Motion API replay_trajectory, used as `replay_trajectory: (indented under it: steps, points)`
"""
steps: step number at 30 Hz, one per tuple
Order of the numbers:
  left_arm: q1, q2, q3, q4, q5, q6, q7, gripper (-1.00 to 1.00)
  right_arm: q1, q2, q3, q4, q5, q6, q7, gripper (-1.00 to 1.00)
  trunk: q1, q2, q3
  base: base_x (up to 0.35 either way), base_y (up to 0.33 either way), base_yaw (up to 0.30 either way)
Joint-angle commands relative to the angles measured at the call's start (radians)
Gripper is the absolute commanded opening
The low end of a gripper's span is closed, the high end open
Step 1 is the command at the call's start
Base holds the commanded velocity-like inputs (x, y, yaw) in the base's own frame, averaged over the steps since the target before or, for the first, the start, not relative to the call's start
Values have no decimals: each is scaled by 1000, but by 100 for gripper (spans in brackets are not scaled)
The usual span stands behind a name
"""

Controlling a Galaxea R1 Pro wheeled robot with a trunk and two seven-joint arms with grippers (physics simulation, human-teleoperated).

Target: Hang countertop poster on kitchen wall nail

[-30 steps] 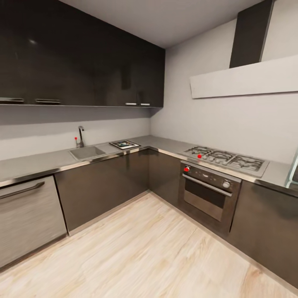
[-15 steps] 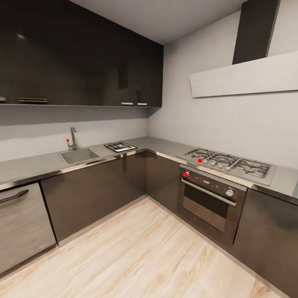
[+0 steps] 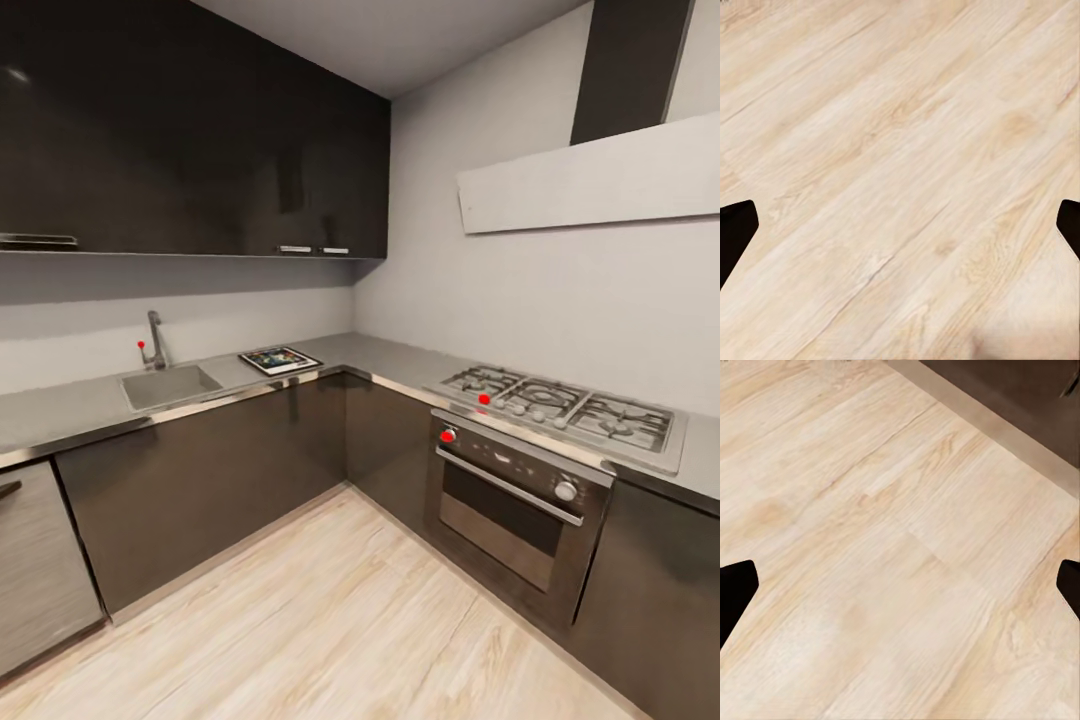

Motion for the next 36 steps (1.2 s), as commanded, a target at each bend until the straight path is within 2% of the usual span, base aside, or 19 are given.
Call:
replay_trajectory:
  steps: [1,9,13,22,27,30,36]
  points:
    - [0,0,1,-1,-2,-2,-1,100,-1,0,-2,1,1,-3,0,100,1,0,-1,317,-78,0]
    - [0,0,1,-1,-2,-2,-1,100,-1,0,-1,0,1,-4,0,100,1,0,-1,318,-21,14]
    - [0,0,1,-1,-1,-2,0,100,-1,3,-1,0,1,-5,-1,100,1,0,-1,284,-1,228]
    - [0,0,2,-1,-1,-2,2,100,-1,5,-1,0,1,-5,-1,100,1,0,-1,58,0,279]
    - [0,0,1,-1,-1,-1,3,100,-1,5,-1,0,1,-5,-1,100,1,0,-1,19,0,128]
    - [0,-1,1,-1,-1,0,3,100,-1,3,0,1,24,-5,-1,100,1,0,-1,244,-48,21]
    - [0,-2,1,-1,-1,0,3,100,-1,4,-1,1,119,-6,-1,100,1,0,-1,294,-64,8]
